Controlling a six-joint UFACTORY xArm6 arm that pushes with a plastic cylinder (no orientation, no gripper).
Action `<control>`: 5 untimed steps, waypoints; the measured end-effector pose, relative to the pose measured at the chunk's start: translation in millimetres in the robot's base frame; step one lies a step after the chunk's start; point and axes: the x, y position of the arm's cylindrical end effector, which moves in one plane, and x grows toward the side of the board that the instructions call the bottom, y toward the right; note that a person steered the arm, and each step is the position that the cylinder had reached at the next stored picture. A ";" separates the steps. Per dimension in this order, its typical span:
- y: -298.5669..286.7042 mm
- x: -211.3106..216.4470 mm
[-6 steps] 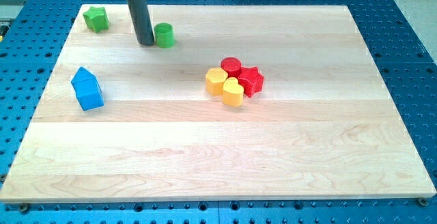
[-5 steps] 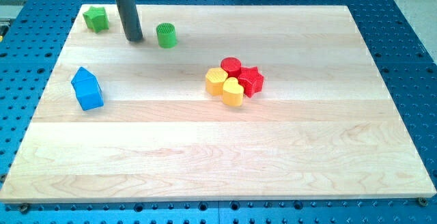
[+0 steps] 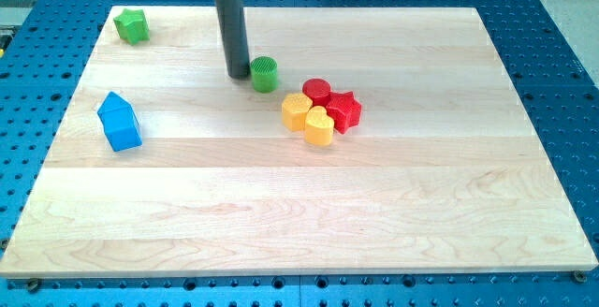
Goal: Push the green circle into the red circle and yellow hexagon
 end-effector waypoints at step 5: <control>35.7 11.8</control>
